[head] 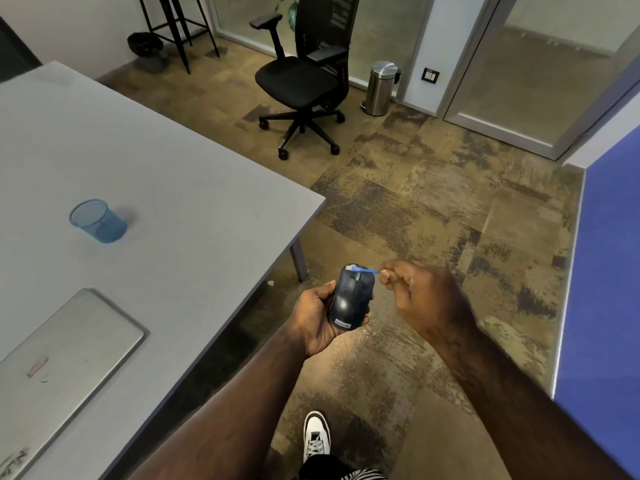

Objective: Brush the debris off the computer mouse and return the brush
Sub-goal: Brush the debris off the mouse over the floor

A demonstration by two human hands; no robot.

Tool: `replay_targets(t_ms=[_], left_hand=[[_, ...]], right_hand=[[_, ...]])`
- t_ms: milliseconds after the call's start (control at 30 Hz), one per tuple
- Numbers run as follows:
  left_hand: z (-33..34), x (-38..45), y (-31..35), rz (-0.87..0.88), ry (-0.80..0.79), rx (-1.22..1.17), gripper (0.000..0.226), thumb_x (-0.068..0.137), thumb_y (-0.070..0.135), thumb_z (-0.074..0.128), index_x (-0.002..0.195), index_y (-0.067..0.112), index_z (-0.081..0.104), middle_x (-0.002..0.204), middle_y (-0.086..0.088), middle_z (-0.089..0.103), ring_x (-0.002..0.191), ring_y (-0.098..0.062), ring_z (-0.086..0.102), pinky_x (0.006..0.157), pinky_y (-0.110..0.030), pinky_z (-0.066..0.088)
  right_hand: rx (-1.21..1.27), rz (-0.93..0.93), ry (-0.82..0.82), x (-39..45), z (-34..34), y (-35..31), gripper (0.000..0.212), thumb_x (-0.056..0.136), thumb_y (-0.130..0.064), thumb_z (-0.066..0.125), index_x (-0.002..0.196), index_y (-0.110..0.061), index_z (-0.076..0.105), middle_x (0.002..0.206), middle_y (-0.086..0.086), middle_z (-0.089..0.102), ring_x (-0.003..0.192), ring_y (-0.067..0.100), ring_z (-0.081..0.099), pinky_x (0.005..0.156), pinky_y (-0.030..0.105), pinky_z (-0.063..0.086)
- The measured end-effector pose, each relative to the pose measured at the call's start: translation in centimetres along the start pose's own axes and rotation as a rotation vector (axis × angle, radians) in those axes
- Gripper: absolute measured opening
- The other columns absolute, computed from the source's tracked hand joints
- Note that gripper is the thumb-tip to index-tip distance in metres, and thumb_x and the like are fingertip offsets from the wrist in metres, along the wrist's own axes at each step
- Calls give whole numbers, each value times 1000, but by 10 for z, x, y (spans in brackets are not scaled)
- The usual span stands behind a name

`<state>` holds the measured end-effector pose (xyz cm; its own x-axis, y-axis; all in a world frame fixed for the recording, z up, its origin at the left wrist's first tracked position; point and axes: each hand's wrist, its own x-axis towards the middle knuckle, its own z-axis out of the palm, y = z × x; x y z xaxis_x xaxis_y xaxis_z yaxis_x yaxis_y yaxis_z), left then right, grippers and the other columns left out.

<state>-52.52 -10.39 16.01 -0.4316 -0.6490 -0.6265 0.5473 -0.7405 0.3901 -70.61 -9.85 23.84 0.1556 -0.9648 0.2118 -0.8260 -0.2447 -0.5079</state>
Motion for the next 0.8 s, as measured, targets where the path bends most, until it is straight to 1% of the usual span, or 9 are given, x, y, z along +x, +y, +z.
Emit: replay_targets(t_ms=[100,167,267,333,400,500,633,700,800], left_hand=[[-2,-2,4,18,30,-14,42,102,26,26,114,4,60,101,-24,70,84,-35,65,70,-42,59],[-4,-4,7,20,32,-25,44,102,26,25,116,3,60,107,-25,67,84,-35,66,70,-42,59],[-8,-6,9,13,22,-74,49,101,30,26,126,0,57,114,-25,65,86,-34,67,72,-41,59],[-13,-7,13,28,25,-118,51,101,31,27,130,-1,54,116,-25,64,87,-34,67,73,-41,58],[-19,-8,19,66,28,-157,53,100,34,28,133,0,52,118,-25,62,89,-35,66,74,-42,58],[-28,-16,29,139,29,-220,54,99,39,31,131,1,54,115,-25,64,89,-35,66,76,-44,56],[-51,-30,42,292,98,-276,38,85,20,55,117,-1,57,97,-21,69,79,-35,66,79,-48,55],[-68,-35,50,361,169,-314,41,81,13,58,119,-2,56,97,-19,70,79,-33,67,81,-49,54],[-96,-44,64,426,266,-323,31,89,10,53,117,-2,59,92,-16,74,88,-31,64,88,-47,51]], right_hand=[[46,-39,-67,1,2,-3,18,93,-22,56,100,-16,72,82,-1,73,68,14,68,57,34,59],[7,2,-43,5,4,-1,21,94,-22,54,103,-15,71,81,0,73,67,14,68,56,28,57],[-139,149,-46,14,6,7,22,96,-22,52,105,-13,70,81,4,72,60,8,57,47,10,35],[-177,233,-67,18,6,15,21,97,-21,52,104,-13,70,81,3,72,57,4,52,46,9,28],[-42,297,-19,23,9,23,22,96,-21,53,105,-13,70,78,-4,72,60,2,59,51,14,40],[436,465,7,34,23,28,25,95,-15,56,118,-10,65,84,-5,75,73,8,71,67,27,59],[878,637,-205,55,59,3,22,97,-9,51,117,-7,61,89,3,73,71,9,72,56,19,56],[968,666,-292,63,84,-18,17,99,-14,48,107,-8,61,88,5,71,68,9,72,57,21,53],[1002,659,-378,74,127,-57,18,102,-24,42,99,-16,59,87,6,73,78,17,72,64,28,52]])
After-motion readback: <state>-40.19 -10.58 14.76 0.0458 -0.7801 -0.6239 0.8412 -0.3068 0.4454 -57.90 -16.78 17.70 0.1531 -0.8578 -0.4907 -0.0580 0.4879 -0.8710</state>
